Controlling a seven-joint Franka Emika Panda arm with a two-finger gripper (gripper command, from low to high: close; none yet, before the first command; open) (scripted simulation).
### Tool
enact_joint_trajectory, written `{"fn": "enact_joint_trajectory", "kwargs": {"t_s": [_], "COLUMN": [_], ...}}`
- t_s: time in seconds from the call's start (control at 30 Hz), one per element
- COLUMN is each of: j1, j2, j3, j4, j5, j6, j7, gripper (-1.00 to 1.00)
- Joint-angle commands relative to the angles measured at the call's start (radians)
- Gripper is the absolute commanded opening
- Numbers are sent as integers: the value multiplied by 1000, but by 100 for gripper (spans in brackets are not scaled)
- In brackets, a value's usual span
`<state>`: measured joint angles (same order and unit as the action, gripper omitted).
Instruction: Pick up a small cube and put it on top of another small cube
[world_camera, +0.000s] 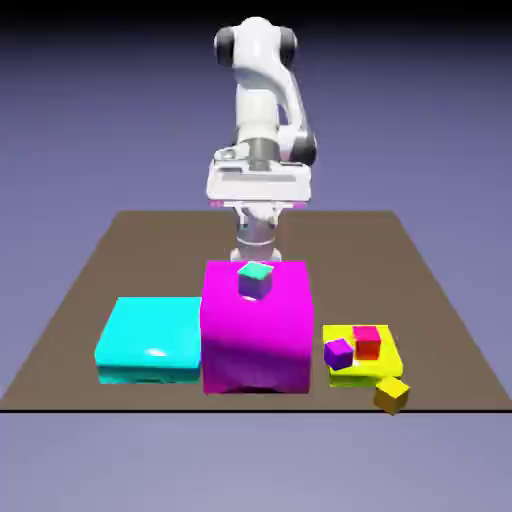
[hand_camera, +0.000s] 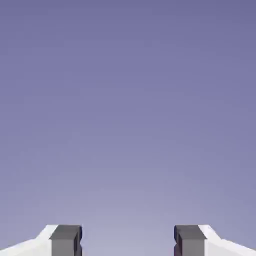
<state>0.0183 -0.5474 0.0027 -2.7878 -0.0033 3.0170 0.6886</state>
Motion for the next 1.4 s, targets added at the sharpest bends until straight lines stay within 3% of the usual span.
{"fn": "enact_joint_trajectory", "kwargs": {"t_s": [0.0, 1.37], "j1": [5, 220], "j2": [19, 787], "j3": [2, 93], "j4": [18, 772], "j5": [-3, -116], "j6": [-17, -698], "j7": [-44, -1827], "gripper": [0, 0]}}
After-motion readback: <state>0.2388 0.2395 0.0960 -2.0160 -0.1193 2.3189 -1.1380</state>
